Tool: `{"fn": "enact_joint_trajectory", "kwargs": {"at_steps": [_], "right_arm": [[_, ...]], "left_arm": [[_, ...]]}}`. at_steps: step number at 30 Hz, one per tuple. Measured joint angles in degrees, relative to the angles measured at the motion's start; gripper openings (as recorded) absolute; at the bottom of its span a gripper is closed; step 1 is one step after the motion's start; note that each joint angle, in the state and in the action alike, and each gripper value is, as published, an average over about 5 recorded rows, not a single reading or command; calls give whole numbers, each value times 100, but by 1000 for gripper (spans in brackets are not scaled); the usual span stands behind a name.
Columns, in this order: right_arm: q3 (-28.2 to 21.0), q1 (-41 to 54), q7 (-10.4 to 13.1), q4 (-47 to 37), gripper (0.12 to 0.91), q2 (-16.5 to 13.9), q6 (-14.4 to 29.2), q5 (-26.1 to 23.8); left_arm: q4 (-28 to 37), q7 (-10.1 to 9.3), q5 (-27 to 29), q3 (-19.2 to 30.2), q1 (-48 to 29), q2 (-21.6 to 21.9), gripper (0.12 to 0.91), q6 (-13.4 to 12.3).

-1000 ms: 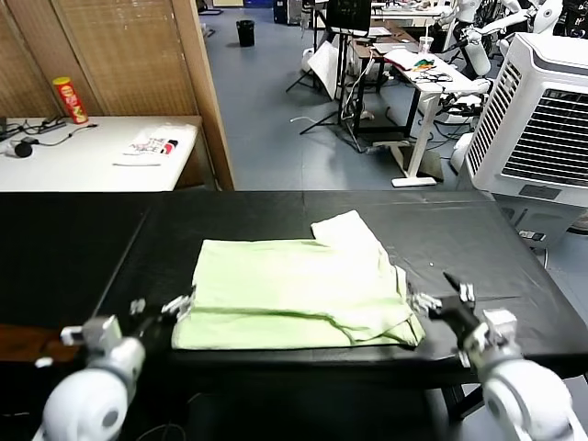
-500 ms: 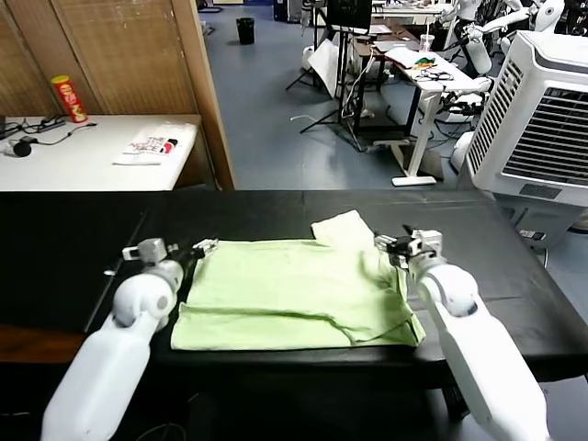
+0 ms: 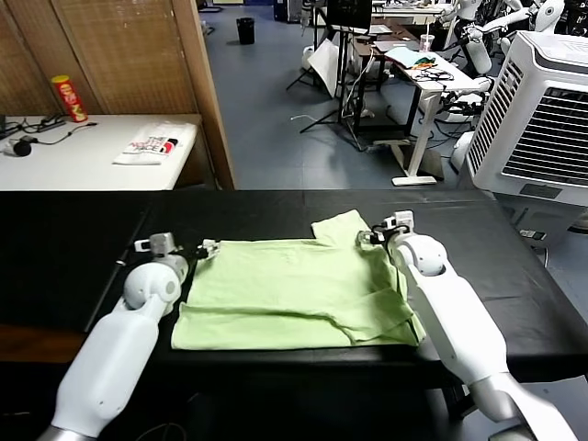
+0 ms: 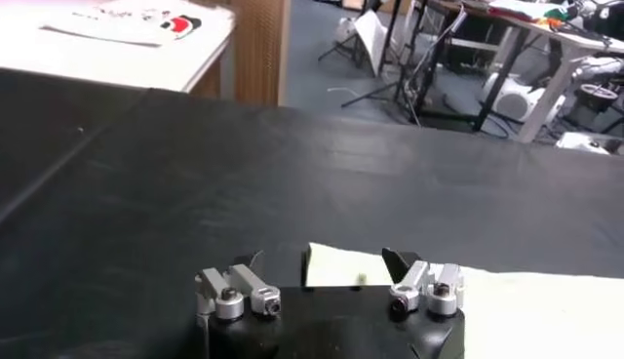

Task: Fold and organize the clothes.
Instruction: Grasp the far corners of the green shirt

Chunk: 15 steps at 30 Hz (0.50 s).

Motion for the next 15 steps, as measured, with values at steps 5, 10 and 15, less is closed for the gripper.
{"fn": "enact_joint_trajectory", "kwargs": {"at_steps": [5,10,15], "right_arm": [[28,-42,-38,1,389,14,39,-10],[64,-116,-93,42,160,-14,207,-130],[141,-239,-137,186,123,-122,506,-129]], "left_arm": [[-45,103,2,10,28,17,379,-5],[-15,120,25,17,19,-7,155,-15],[4,150,68,3,0,-54,125,-37]]}}
